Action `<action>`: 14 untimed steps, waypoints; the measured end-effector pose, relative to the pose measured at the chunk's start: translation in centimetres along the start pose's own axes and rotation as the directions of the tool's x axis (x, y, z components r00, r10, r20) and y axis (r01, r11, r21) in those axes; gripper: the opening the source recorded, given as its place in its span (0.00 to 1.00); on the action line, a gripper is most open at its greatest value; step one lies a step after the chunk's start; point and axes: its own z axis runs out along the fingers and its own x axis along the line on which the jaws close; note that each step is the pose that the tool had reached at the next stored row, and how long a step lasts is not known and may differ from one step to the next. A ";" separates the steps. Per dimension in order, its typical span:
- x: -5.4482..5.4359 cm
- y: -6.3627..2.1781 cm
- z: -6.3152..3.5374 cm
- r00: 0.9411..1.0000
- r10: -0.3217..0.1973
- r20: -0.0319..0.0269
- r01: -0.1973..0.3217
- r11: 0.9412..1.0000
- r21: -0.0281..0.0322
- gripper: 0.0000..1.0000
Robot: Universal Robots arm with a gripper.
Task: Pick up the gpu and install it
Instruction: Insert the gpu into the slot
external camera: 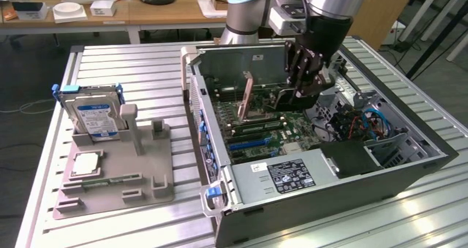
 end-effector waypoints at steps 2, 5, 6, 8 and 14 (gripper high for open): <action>0.0 -0.01 0.19 1.000 0.000 0.000 0.000 1.000 0.000 0.26; 0.0 -0.02 0.49 1.000 0.000 -0.001 0.000 1.000 0.000 0.26; 0.0 -0.02 0.58 1.000 0.000 -0.001 0.000 1.000 0.000 0.26; 0.0 -0.03 0.78 1.000 0.000 -0.001 0.000 1.000 0.000 0.26; 0.0 -0.05 1.35 1.000 0.000 -0.002 0.000 1.000 0.000 0.26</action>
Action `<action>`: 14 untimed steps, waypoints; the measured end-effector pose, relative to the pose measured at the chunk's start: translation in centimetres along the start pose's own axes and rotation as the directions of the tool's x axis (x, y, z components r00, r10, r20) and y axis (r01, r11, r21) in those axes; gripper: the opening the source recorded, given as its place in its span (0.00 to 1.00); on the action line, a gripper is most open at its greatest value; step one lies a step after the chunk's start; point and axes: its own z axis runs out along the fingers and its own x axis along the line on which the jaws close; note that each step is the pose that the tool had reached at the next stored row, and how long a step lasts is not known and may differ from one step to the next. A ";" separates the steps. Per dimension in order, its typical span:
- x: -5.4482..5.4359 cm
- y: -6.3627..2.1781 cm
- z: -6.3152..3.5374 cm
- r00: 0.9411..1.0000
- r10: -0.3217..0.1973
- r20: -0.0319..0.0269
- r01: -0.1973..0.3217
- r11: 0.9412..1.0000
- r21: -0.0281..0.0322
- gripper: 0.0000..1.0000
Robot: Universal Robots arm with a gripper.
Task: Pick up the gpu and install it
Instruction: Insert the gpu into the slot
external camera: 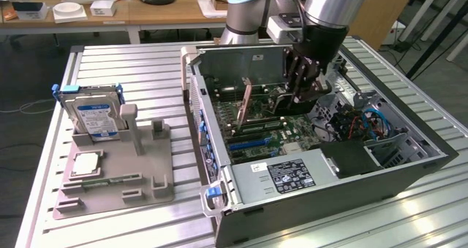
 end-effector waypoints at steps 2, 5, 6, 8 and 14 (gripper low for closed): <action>0.0 -0.01 0.17 1.000 0.000 0.000 0.000 1.000 0.000 0.26; 0.0 -0.02 0.41 1.000 0.000 -0.001 0.000 1.000 0.000 0.26; 0.0 -0.02 0.49 1.000 0.000 -0.001 0.000 1.000 0.000 0.26; 0.0 -0.02 0.65 1.000 0.000 -0.001 0.000 1.000 0.000 0.26; 0.0 -0.04 1.12 1.000 0.000 -0.001 0.000 1.000 0.000 0.26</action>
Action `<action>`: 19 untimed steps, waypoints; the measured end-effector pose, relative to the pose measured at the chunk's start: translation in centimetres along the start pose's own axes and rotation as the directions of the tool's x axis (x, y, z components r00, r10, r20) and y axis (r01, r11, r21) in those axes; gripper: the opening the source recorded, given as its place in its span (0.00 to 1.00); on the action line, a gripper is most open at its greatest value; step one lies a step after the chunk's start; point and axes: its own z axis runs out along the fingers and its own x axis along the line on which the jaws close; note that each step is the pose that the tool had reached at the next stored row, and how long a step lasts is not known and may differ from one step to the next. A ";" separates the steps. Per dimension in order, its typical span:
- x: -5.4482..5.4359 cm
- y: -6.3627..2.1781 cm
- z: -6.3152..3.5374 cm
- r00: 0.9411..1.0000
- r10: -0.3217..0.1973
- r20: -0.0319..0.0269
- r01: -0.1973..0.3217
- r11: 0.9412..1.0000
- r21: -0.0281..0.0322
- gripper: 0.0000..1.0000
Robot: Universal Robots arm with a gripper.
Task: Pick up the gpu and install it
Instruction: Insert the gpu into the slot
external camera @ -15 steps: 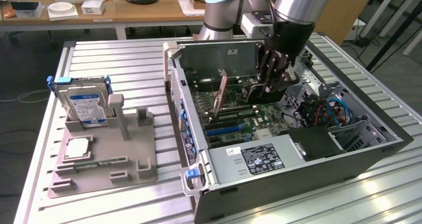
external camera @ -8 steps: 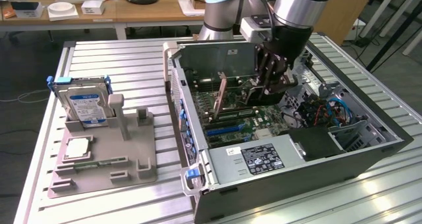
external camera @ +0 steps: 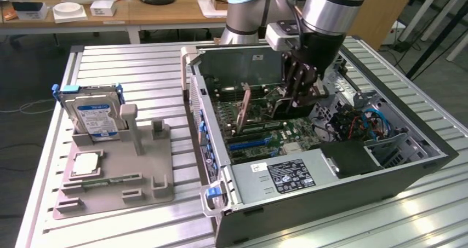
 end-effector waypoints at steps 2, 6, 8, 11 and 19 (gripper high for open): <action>0.0 -0.01 0.17 1.000 0.000 0.000 0.000 1.000 0.000 0.26; 0.0 -0.01 0.52 1.000 0.000 -0.001 0.000 1.000 0.000 0.26; 0.0 0.01 0.70 1.000 0.000 -0.001 0.000 1.000 0.000 0.26; 0.0 0.04 0.97 1.000 0.000 -0.002 0.000 1.000 0.001 0.26; 0.0 0.24 1.70 1.000 0.000 -0.005 0.000 1.000 0.002 0.26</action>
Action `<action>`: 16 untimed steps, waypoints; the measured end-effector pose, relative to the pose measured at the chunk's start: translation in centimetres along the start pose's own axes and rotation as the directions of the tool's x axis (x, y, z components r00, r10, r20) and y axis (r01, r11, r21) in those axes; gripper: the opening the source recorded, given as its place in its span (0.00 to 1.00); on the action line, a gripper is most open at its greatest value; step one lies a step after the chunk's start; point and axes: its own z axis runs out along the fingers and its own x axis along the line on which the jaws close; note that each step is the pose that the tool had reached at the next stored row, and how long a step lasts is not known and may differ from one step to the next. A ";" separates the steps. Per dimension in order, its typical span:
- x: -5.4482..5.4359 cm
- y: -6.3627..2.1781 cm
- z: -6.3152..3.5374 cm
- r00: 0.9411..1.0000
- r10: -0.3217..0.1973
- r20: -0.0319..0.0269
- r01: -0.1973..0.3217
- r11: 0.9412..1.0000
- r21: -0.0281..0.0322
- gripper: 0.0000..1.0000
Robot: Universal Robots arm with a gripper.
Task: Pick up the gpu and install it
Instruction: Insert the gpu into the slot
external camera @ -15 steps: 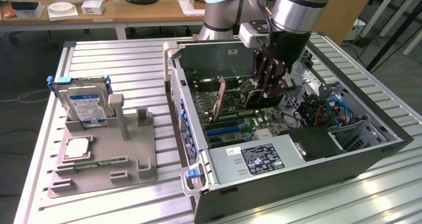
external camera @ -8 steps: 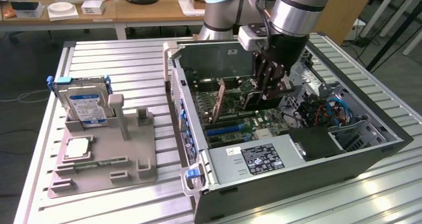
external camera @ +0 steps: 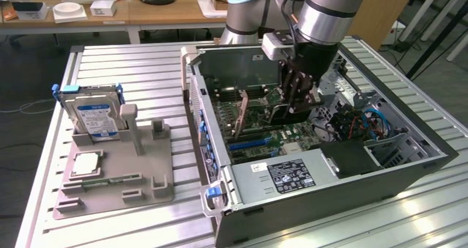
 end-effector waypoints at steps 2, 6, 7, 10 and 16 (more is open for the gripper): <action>0.0 0.08 0.17 1.000 0.000 -0.002 0.000 1.000 0.000 0.26; 0.0 0.23 0.49 1.000 0.000 -0.005 0.000 1.000 0.001 0.26; 0.0 0.28 0.58 1.000 0.000 -0.006 0.000 1.000 0.001 0.26; 0.0 0.43 0.81 1.000 0.000 -0.008 0.000 1.000 0.002 0.26; 0.0 0.69 1.20 1.000 0.001 -0.012 -0.001 1.000 0.003 0.26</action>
